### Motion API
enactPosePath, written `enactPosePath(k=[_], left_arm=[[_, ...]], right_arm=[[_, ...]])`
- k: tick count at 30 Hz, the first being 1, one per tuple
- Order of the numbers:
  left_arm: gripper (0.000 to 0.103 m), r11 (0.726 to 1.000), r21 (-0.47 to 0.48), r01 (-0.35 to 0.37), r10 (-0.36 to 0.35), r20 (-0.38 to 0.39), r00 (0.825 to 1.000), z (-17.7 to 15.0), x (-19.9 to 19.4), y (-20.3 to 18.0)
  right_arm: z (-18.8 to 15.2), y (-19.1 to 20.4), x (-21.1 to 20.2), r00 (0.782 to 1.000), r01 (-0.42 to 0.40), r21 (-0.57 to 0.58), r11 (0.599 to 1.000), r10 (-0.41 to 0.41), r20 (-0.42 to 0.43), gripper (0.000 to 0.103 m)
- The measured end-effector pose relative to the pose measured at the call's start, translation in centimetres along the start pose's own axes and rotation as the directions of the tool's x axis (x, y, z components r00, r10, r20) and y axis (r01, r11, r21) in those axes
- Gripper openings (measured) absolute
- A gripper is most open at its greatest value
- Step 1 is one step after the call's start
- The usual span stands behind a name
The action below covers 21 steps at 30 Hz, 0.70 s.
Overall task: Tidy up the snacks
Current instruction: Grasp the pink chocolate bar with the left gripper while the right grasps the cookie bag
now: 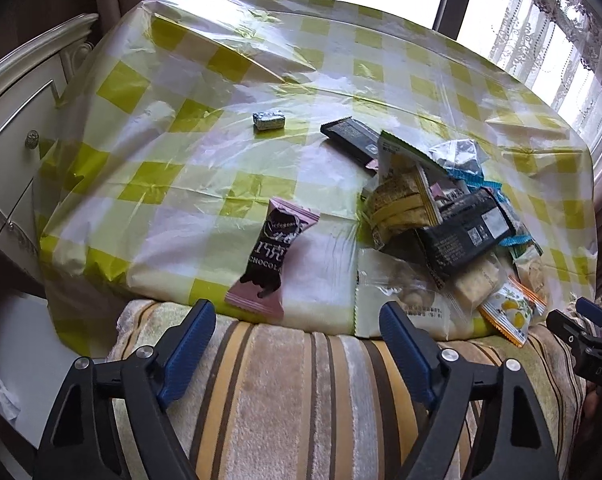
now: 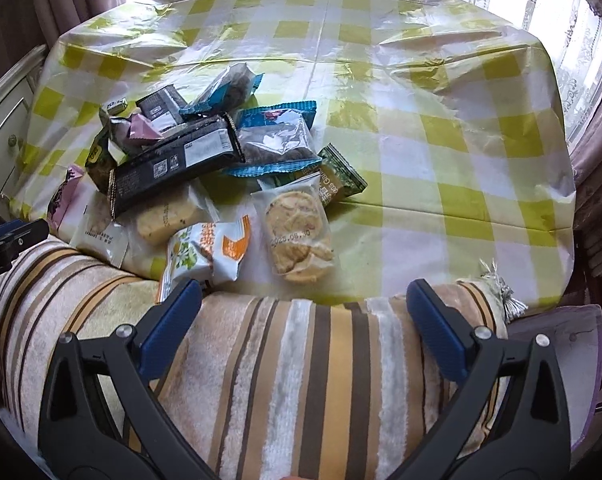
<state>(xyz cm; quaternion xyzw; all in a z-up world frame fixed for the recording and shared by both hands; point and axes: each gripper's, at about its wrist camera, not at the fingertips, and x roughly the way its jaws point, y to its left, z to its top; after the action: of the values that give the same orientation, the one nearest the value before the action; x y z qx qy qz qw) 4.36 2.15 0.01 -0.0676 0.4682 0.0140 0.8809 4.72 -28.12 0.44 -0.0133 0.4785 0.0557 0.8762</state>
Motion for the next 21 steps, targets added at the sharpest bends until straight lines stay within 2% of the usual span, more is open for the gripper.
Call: enactPosePath(k=[2,5,8,10,11,13,14,16,18,21], left_arm=[[0.084,1.0,-0.003,-0.005,0.005,0.001,1.0,0.9,0.5,0.3],[0.076,1.0,-0.015,-0.014,0.014,-0.018,1.0,2.1,1.7,0.9],[0.073,1.0,-0.022,0.001,-0.002,-0.065,0.998,3.0,3.4,1.4],[0.061,0.999,-0.047,0.019,-0.024,-0.103,0.994,3.1,4.5,1.9],[0.051,0.998,-0.062,0.021,-0.028,-0.123,0.992,3.1,5.0,2.1],[0.048,0.998,-0.065,0.025,-0.033,-0.122,0.992,2.9,5.2,2.1],[0.048,0.998,-0.062,0.026,-0.033,-0.121,0.992,2.9,5.2,2.1],[0.04,0.997,-0.063,0.035,-0.042,-0.115,0.992,2.8,5.2,2.1],[0.023,0.996,-0.077,0.04,-0.048,-0.11,0.993,2.8,5.1,2.4],[0.022,0.995,-0.081,0.055,-0.063,-0.103,0.993,2.7,5.1,2.3]], right_arm=[[0.6,-0.2,0.6,1.0,-0.017,0.002,1.0,0.017,-0.005,0.089],[1.4,-0.2,1.5,1.0,-0.025,-0.007,1.0,0.025,-0.012,0.087],[2.0,-0.2,2.4,0.999,-0.031,-0.013,0.999,0.03,-0.02,0.081],[2.2,-0.6,3.2,0.998,-0.045,0.0,0.999,0.045,-0.034,0.077],[2.3,-0.7,3.6,0.997,-0.053,0.01,0.999,0.053,-0.047,0.072],[2.3,-0.9,4.5,0.994,-0.076,0.025,0.997,0.078,-0.074,0.063],[2.2,-1.0,4.6,0.994,-0.083,0.028,0.996,0.085,-0.074,0.062],[2.2,-1.1,4.6,0.993,-0.091,0.033,0.995,0.093,-0.067,0.062],[2.2,-1.3,4.5,0.993,-0.095,0.043,0.995,0.098,-0.06,0.06],[2.1,-1.7,4.4,0.995,-0.084,0.06,0.995,0.087,-0.048,0.046]])
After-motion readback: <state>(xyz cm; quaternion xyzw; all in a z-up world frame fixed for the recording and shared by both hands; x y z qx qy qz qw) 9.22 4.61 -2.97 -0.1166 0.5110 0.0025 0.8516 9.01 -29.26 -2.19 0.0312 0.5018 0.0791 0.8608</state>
